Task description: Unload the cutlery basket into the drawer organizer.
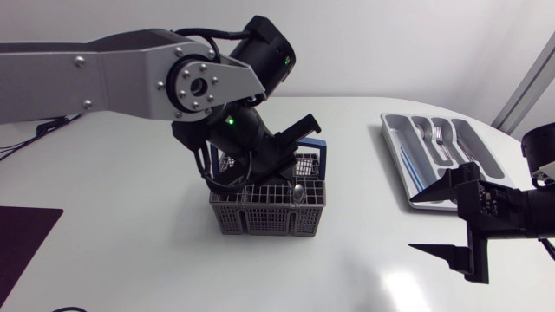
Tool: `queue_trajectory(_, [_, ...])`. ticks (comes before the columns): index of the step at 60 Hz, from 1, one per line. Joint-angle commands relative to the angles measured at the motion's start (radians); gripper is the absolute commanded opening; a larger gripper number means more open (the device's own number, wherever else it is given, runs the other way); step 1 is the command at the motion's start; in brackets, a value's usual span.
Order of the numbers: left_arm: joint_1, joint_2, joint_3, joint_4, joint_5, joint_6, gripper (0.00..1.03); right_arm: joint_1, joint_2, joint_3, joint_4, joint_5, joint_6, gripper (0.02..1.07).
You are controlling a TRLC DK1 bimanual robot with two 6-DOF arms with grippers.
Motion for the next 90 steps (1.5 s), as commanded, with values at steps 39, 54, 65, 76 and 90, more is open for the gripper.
queue_trajectory(39, [0.005,-0.199,-0.074,-0.009,0.002,0.052,0.03,0.252,-0.053,0.012,0.065,0.012,0.305,1.02])
queue_trajectory(54, [-0.010,-0.242,-0.094,-0.009,0.002,0.080,0.03,0.402,-0.064,0.035,0.148,0.036,0.495,1.02])
queue_trajectory(65, [-0.018,-0.263,-0.097,-0.007,0.004,0.084,0.03,0.526,-0.090,0.035,0.251,0.088,0.659,1.00])
queue_trajectory(76, [-0.020,-0.266,-0.099,0.008,0.005,0.074,0.03,0.693,-0.088,0.017,0.407,0.239,0.805,0.97])
queue_trajectory(90, [-0.018,-0.266,-0.105,0.034,0.039,0.031,0.03,0.808,-0.037,0.016,0.588,0.372,0.920,0.92])
